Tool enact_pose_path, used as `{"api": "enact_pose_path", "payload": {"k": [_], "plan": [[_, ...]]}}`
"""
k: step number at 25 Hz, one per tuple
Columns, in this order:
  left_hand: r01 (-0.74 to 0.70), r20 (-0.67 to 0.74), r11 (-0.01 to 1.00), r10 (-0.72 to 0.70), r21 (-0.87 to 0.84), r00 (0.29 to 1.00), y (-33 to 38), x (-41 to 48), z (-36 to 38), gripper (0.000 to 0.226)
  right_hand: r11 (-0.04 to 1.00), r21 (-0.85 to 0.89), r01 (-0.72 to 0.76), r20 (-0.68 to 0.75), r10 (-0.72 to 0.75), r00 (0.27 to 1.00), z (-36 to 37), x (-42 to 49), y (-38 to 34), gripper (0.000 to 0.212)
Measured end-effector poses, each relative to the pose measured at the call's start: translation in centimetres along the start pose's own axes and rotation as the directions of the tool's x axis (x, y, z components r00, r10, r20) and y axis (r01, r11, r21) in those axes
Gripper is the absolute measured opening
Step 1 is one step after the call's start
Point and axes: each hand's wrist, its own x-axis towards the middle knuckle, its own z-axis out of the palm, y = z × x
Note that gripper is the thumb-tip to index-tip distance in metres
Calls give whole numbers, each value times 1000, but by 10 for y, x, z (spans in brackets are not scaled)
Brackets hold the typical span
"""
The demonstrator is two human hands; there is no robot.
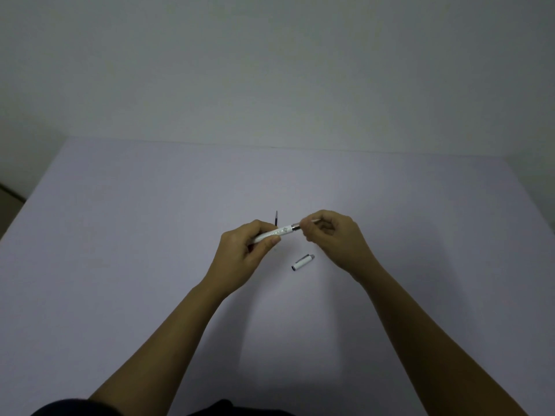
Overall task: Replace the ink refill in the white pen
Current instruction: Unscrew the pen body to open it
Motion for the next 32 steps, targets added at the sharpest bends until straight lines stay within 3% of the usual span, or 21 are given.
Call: {"api": "enact_pose_path", "payload": {"k": [2, 5, 7, 9, 14, 18, 25, 32], "plan": [[19, 13, 1000, -19, -13, 1000, -1, -1, 2, 6, 999, 35, 28, 24, -28, 999, 1, 0, 0, 2], [59, -21, 996, -61, -72, 998, 0, -3, 6, 7, 974, 222, 33, 66, -48, 997, 0, -1, -1, 22], [75, -47, 991, -80, -107, 996, 2, -2, 9, 7, 960, 281, -18, 44, 6, 999, 3, -1, -1, 18], [81, -54, 989, -88, -120, 995, 5, -2, 12, 7, 976, 219, -19, -13, 23, 1000, 7, -1, 0, 6], [90, -61, 985, -99, -147, 993, 6, -2, 11, 10, 947, 322, -4, 12, 0, 1000, 8, -2, -1, 21], [93, -64, 986, -103, -141, 993, 7, -2, 13, 6, 951, 310, 3, -34, 8, 999, 10, -2, -3, 12], [19, -104, 998, -13, 56, 994, 7, 1, 20, 11, 951, 308, 27, -48, -13, 999, 12, 0, -12, 20], [35, -108, 993, -23, 114, 994, 6, 1, 24, 19, 959, 280, 45, -37, -36, 999, 10, 6, -21, 29]]}}
